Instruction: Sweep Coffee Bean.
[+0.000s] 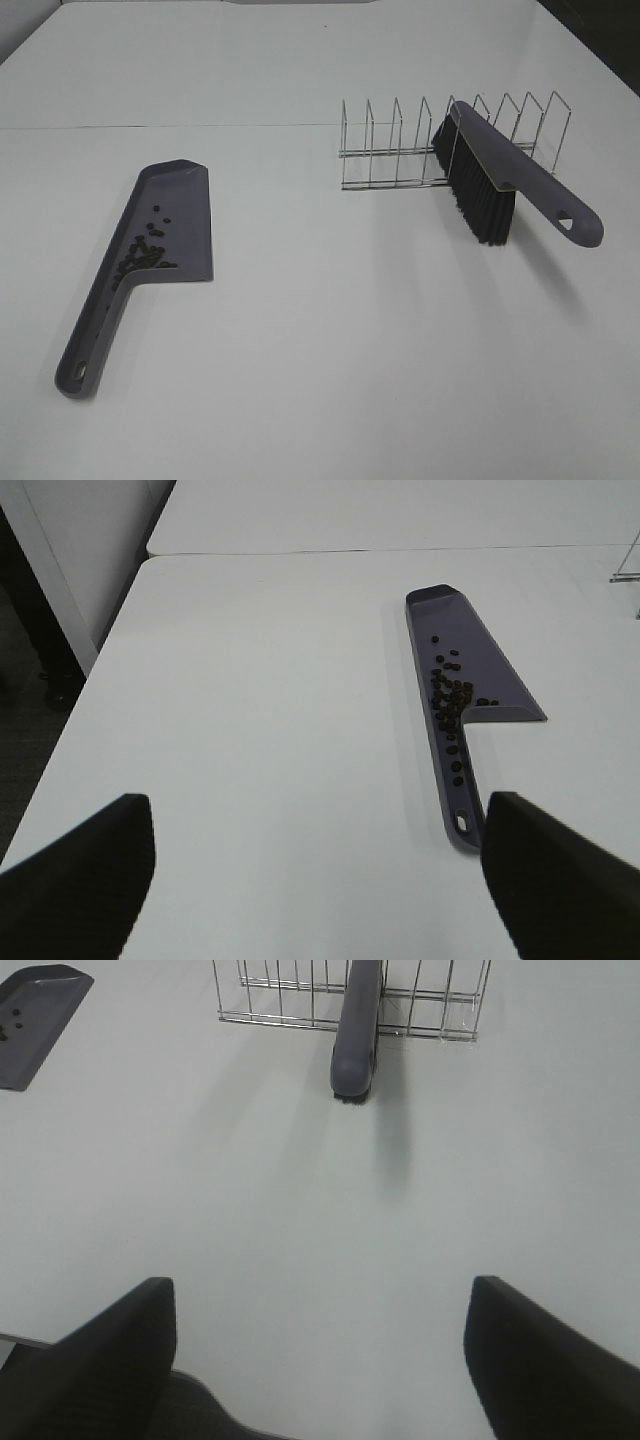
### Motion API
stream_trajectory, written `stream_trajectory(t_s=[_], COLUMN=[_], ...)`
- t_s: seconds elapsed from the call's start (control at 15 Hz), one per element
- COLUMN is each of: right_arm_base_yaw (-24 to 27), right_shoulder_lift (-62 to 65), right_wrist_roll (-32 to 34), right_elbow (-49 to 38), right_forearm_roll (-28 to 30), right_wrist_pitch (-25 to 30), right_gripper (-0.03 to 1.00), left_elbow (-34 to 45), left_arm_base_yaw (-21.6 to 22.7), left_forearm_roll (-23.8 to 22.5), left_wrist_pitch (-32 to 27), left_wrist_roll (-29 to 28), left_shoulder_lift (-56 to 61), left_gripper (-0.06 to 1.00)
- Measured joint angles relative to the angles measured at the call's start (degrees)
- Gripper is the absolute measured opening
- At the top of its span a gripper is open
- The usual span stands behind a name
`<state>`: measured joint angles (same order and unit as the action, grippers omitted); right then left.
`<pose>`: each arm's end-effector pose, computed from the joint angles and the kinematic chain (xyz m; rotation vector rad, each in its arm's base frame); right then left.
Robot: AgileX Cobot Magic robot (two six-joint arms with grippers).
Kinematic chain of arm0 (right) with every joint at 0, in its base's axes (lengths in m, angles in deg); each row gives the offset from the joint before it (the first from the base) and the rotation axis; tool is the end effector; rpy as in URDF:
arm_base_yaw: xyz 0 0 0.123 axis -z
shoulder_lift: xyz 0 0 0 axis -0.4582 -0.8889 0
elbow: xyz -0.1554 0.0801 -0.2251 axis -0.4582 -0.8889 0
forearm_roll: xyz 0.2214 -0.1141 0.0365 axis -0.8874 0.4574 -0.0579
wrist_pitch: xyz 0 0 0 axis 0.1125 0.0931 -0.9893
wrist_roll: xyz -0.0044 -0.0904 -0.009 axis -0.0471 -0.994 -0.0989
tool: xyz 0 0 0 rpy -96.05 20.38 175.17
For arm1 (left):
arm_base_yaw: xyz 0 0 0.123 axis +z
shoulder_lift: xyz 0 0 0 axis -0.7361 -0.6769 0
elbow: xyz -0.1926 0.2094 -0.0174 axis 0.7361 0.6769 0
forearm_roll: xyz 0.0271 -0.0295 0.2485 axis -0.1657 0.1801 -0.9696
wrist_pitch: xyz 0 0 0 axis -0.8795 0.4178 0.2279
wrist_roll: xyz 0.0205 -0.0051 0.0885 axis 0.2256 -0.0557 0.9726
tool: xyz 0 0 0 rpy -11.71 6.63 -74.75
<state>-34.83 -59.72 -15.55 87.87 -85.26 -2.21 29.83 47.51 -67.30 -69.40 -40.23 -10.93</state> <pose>-0.0039 0.0038 0.2616 -0.1672 2.1294 0.1277 -0.0086 -0.0019 0.2814 0.0138 2.0314 -0.0174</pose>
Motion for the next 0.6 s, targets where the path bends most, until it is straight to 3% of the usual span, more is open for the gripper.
stream_trajectory(t_s=[0.6], right_arm_base_yaw=[0.0], right_shoulder_lift=[0.0], right_wrist_roll=[0.0], right_elbow=[0.0], right_forearm_roll=[0.0], right_wrist_pitch=[0.0], right_gripper=[0.67], left_elbow=[0.0], left_arm_base_yaw=[0.0], left_forearm_roll=[0.0], left_wrist_pitch=[0.0], left_wrist_roll=[0.0], left_shoulder_lift=[0.0], left_gripper=[0.82])
